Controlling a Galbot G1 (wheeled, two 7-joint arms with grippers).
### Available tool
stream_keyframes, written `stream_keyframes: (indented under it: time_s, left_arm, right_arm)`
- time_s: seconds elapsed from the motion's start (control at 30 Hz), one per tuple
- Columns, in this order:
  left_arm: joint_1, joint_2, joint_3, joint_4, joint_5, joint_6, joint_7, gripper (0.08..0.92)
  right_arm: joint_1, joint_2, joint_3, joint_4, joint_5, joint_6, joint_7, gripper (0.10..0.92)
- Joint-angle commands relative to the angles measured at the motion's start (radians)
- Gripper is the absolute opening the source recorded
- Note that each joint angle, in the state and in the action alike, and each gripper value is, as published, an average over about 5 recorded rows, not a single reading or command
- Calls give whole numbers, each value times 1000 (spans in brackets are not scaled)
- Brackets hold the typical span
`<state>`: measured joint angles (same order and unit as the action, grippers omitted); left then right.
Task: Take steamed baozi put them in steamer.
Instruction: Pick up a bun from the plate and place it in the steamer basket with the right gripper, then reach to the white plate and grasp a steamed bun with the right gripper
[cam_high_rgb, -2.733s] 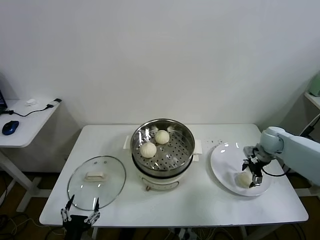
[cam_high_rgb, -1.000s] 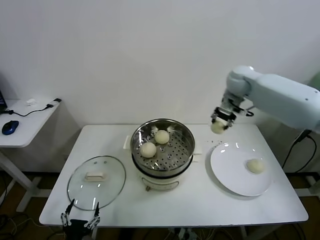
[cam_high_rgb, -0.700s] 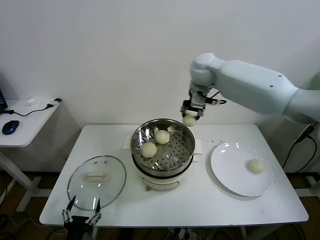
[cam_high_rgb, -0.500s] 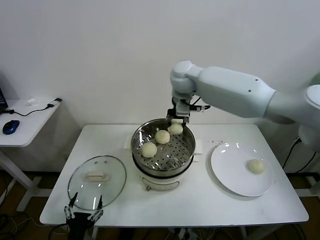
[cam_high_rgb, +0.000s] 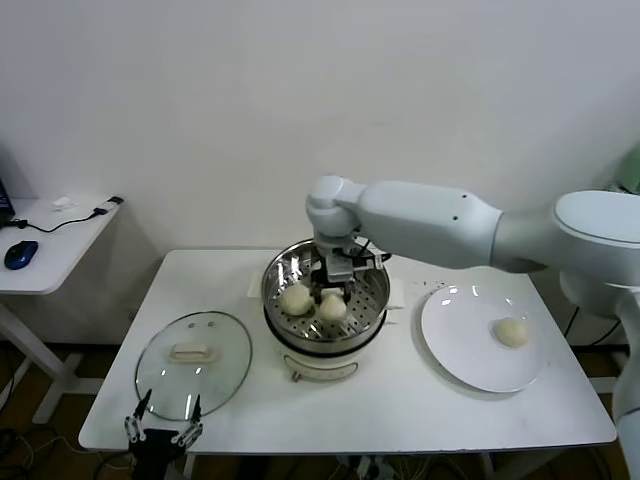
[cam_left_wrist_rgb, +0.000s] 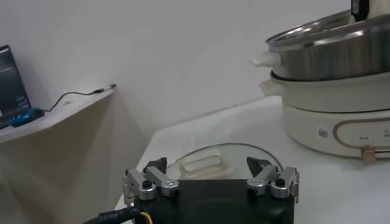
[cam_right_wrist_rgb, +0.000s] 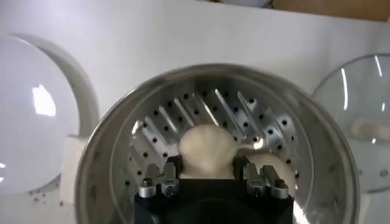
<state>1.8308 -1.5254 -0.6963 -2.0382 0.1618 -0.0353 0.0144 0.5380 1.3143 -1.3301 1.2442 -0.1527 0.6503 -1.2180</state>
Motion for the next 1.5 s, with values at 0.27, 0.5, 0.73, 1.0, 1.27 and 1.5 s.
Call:
stream_keyframes:
  time_s: [0.27, 0.5, 0.73, 1.0, 1.27, 1.5]
  left_arm:
    - [-4, 4, -3, 15, -4, -3, 1, 823]
    - [-5, 5, -3, 17, -5, -5, 1, 823]
    - [-2, 6, -4, 18, -6, -9, 0, 823]
    - [2, 13, -1, 10, -5, -10, 0, 823]
    - [-1, 19, 19, 7, 4, -10, 2, 823]
    - [-6, 13, 39, 6, 24, -9, 2, 823]
  right_arm:
    - [-47, 25, -20, 5, -6, -1, 5, 571]
    - [-49, 24, 0, -3, -15, 10, -14, 693]
    - [-15, 2, 37, -16, 18, 11, -9, 817]
    - [152, -143, -55, -84, 279, -211, 81, 823]
    - [279, -415, -213, -74, 677, -645, 178, 823]
    - [125, -633, -106, -118, 598, -788, 105, 823]
